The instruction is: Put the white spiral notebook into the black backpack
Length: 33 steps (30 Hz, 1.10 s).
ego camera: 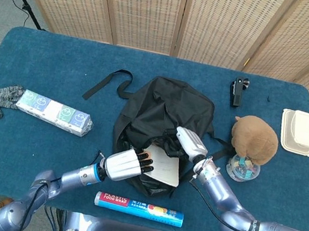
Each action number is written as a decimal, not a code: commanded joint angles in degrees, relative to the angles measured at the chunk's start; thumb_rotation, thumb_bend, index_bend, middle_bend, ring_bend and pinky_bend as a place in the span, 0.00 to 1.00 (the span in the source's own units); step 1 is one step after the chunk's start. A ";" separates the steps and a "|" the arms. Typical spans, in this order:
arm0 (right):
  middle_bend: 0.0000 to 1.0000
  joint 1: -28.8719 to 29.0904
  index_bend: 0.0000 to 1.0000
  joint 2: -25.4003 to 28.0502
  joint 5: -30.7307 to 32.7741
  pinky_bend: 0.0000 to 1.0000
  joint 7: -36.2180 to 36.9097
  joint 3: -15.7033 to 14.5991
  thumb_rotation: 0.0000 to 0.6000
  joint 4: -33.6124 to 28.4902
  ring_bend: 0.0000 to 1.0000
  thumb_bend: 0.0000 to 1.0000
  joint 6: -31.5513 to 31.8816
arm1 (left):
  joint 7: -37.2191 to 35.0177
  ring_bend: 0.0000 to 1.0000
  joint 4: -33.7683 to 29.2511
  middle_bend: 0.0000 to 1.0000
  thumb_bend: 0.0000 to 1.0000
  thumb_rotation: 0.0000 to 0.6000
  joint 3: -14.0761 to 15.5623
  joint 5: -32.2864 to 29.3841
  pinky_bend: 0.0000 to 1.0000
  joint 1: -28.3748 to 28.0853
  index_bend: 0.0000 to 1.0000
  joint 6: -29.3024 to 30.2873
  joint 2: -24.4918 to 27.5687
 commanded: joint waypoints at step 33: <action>0.63 -0.30 0.61 3.56 -2.12 0.31 2.71 0.11 1.00 -3.61 0.51 0.61 -1.58 | 3.59 0.54 1.35 0.59 0.51 1.00 -2.53 -4.02 0.64 -4.19 0.76 -9.49 0.04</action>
